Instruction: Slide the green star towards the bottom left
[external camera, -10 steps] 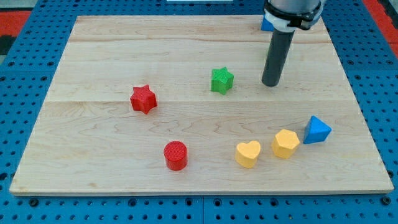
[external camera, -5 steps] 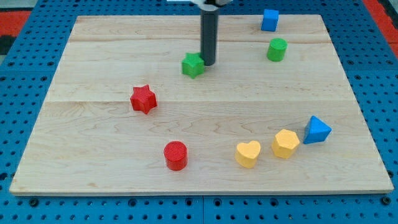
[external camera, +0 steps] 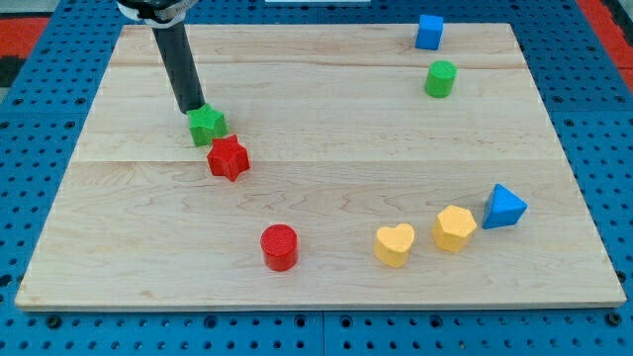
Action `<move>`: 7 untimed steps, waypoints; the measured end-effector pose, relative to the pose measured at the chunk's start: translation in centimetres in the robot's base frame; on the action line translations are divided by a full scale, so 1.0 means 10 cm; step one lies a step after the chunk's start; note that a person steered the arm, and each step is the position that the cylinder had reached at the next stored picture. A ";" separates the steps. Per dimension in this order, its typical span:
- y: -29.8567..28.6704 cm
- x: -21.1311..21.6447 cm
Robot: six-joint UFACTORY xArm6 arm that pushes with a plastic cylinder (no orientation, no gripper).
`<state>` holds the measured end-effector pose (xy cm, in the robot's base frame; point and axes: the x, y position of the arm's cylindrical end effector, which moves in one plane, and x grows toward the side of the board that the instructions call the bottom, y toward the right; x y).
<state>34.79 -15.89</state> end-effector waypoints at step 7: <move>-0.31 1.10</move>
<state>45.79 -18.99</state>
